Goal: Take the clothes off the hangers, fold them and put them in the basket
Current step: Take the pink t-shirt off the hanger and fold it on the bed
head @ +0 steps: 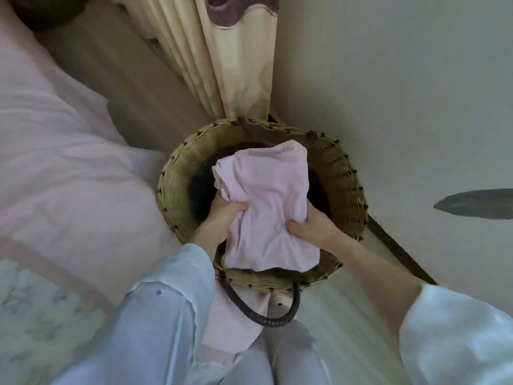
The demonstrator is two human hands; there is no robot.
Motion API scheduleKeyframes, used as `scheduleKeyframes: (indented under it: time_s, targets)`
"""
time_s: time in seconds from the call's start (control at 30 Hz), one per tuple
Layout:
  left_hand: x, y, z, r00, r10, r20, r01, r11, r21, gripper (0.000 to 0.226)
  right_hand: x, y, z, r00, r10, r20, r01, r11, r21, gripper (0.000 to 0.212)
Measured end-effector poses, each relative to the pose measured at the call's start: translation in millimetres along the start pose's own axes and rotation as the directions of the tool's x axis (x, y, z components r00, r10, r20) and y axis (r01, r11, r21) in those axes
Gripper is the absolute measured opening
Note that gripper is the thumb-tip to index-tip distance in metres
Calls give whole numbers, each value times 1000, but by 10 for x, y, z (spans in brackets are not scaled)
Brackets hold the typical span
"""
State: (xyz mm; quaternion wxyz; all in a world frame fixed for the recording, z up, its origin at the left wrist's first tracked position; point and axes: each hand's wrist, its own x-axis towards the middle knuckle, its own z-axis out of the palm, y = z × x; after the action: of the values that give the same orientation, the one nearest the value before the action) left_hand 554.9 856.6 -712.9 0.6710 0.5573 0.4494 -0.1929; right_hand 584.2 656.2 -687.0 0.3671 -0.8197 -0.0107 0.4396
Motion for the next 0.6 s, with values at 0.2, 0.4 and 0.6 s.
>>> scheduleKeyframes:
  time_s: [0.2, 0.4, 0.6]
  targets:
    - [870, -640, 127, 998, -56, -1, 55, 977, 205, 44, 766, 861, 473, 995, 50, 83, -42, 994, -98, 59]
    - [1561, -990, 162, 998, -9, -56, 23, 965, 260, 59, 1459, 1227, 731, 983, 152, 105, -153, 988, -6, 62]
    - [1945, -1231, -5, 899, 348, -266, 5, 599, 801, 74, 1951, 1420, 963, 967, 254, 10, -253, 966, -52, 99]
